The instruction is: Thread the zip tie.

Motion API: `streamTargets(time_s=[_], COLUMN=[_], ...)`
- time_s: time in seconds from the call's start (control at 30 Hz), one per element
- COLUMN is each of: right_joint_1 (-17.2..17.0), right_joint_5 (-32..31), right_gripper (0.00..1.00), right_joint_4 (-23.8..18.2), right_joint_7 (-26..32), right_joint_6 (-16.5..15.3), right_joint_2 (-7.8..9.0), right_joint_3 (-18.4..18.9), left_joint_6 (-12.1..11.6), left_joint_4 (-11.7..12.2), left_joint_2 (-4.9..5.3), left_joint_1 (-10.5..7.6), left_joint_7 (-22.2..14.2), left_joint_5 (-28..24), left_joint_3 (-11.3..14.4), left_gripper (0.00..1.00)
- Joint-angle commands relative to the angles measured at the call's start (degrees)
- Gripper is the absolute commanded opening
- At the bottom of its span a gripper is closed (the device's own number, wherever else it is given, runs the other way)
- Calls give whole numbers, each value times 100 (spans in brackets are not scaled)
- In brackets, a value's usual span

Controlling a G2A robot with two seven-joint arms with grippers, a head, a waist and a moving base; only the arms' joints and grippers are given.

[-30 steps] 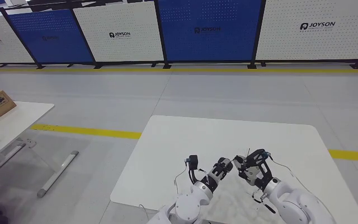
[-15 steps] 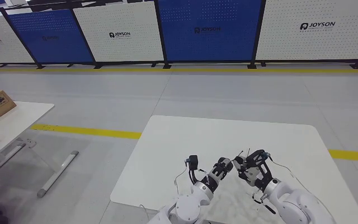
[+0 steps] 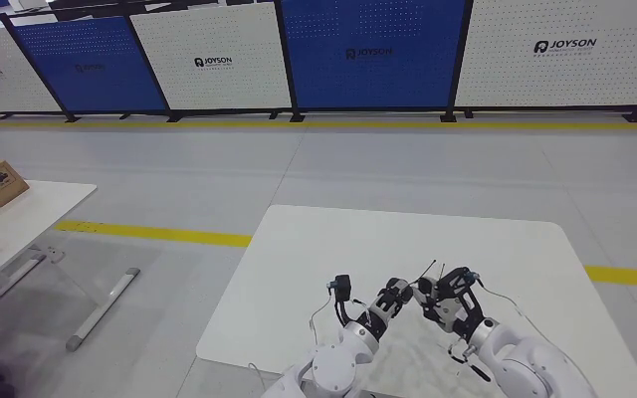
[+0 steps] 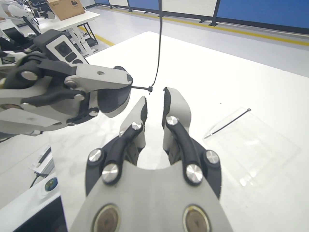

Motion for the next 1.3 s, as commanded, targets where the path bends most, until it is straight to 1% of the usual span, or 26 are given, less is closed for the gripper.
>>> streamTargets(time_s=[0.0,0.33,0.4,0.5,0.57,0.83,1.03,1.27], right_joint_1=[12,13,15,21,30,53,102,154], right_joint_5=[36,102,107,124,139,183,208,181], right_gripper=[19,18,12,8,0,0,0,0], right_joint_4=[-15,-58,-68,-78,-82,-76,-17,55], right_joint_7=[29,-44,-40,-28,-17,-15,38,84], right_joint_6=[0,0,0,0,0,0,0,0], right_joint_2=[12,61,68,74,78,89,80,71], right_joint_3=[-21,-1,-3,-13,-21,-18,-74,-136], left_joint_6=[-12,-37,-46,-49,-46,-54,-169,-243], left_joint_4=[1,-50,-62,-70,-74,-85,-111,-116], left_joint_2=[0,13,16,20,22,27,29,30], left_joint_1=[1,55,68,74,76,70,80,83], left_joint_7=[-3,-63,-72,-81,-84,-78,-50,-48], left_joint_5=[-10,62,65,66,69,72,60,56], left_joint_3=[1,34,31,25,21,9,0,7], left_gripper=[0,0,0,0,0,0,0,0])
